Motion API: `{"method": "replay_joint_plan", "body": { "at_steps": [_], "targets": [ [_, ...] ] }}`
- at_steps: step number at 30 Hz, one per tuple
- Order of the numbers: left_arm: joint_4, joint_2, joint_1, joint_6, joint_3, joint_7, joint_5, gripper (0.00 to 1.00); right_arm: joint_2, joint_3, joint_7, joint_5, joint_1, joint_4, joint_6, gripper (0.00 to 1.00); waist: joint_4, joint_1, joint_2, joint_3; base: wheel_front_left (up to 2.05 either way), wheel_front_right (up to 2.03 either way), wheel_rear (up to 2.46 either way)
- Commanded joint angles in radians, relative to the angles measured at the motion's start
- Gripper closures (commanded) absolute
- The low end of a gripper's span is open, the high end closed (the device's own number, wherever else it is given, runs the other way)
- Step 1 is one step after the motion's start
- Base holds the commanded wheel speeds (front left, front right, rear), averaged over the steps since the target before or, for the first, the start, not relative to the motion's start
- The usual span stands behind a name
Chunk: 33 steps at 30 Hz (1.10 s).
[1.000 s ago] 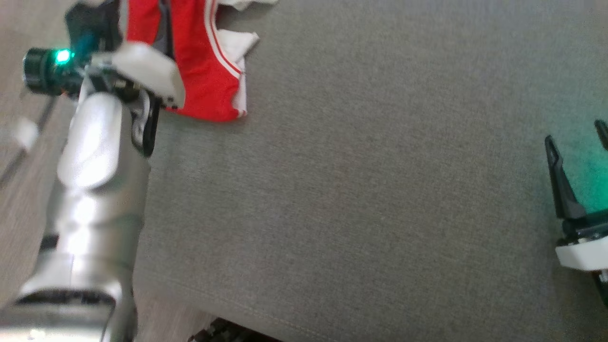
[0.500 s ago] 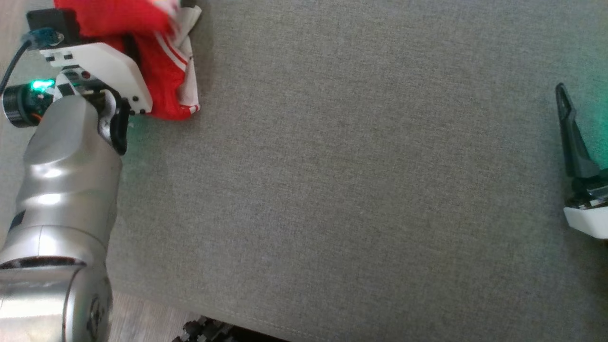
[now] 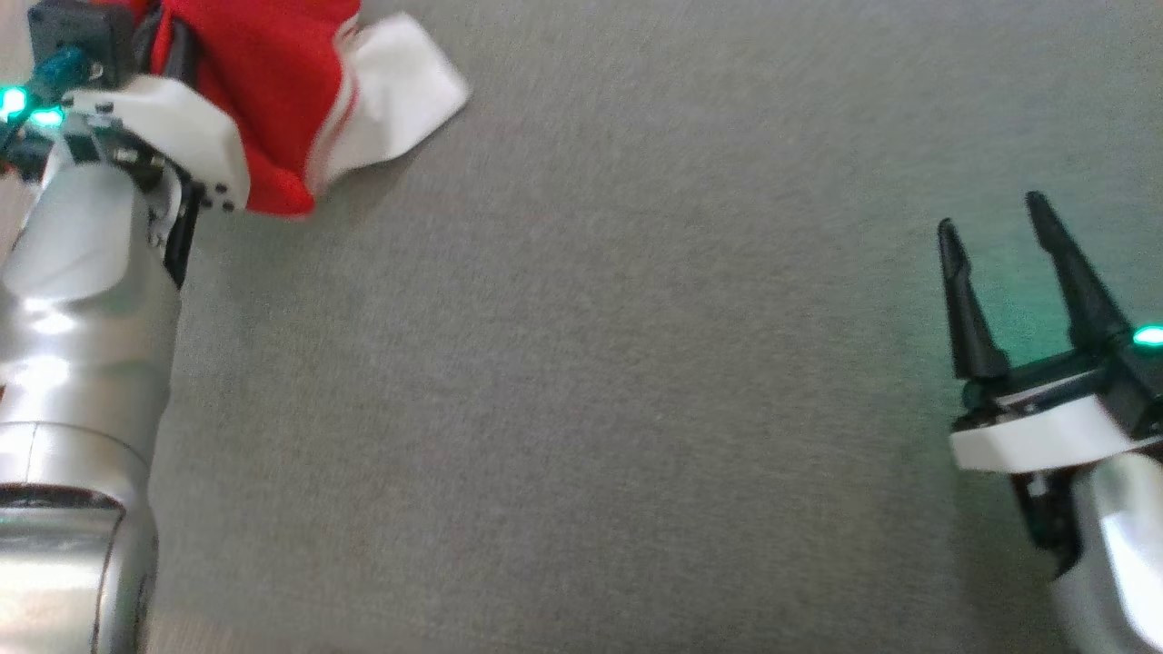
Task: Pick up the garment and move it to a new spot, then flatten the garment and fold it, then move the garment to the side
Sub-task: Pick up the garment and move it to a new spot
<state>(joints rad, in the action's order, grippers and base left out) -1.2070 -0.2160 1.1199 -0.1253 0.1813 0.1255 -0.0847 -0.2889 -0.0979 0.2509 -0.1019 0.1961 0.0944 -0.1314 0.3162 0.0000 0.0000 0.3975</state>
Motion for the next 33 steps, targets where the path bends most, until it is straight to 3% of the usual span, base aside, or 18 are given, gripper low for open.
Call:
{"method": "replay_joint_plan", "body": {
  "at_steps": [1, 3, 8, 15, 20, 24, 32, 33],
  "targets": [
    [0.045, -0.060, 0.055, -0.004, 0.002, 0.020, 0.005, 1.00, 0.010, -0.023, 0.010, -0.010, -0.015, -0.028, 0.001, 0.00, -0.085, 0.0000, 0.0000, -0.135, 0.00, 0.00, 0.00],
    [0.071, -0.054, 0.067, -0.005, 0.051, 0.034, 0.000, 1.00, 0.046, -0.025, 0.010, -0.016, -0.036, -0.024, 0.001, 0.00, -0.124, 0.0000, 0.0000, -0.200, 0.00, 0.00, 0.00],
    [0.211, -0.020, 0.057, -0.005, 0.230, 0.016, -0.137, 1.00, 0.132, -0.039, 0.011, -0.028, -0.114, -0.015, 0.001, 0.00, -0.257, 0.0000, 0.0000, -0.370, 0.00, 0.00, 0.00],
    [0.474, -0.056, -0.006, -0.005, 0.372, -0.088, -0.332, 1.00, 0.180, -0.039, 0.011, -0.034, -0.163, -0.035, 0.001, 0.00, -0.393, 0.0000, 0.0000, -0.430, 0.00, 0.00, 0.00],
    [0.590, -0.051, -0.123, -0.005, 0.411, -0.121, -0.414, 1.00, 0.199, -0.037, 0.011, -0.044, -0.167, -0.045, 0.001, 0.00, -0.472, 0.0000, 0.0000, -0.411, 0.00, 0.00, 0.00],
    [0.614, -0.014, -0.236, 0.046, 0.433, -0.057, -0.404, 1.00, 0.208, -0.047, 0.011, -0.048, -0.160, -0.049, 0.001, 0.00, -0.516, 0.0000, 0.0000, -0.354, 0.00, 0.00, 0.00],
    [0.446, 0.023, -0.378, 0.116, 0.492, 0.084, -0.345, 1.00, 0.220, -0.073, 0.011, -0.046, -0.085, -0.045, 0.001, 0.00, -0.574, 0.0000, 0.0000, -0.193, 0.00, 0.00, 0.00],
    [0.421, 0.028, -0.380, 0.118, 0.495, 0.099, -0.339, 0.56, 0.220, -0.071, 0.011, -0.044, -0.078, -0.043, 0.001, 0.00, -0.572, 0.0000, 0.0000, -0.183, 0.00, 0.00, 0.00]
  ]
}}
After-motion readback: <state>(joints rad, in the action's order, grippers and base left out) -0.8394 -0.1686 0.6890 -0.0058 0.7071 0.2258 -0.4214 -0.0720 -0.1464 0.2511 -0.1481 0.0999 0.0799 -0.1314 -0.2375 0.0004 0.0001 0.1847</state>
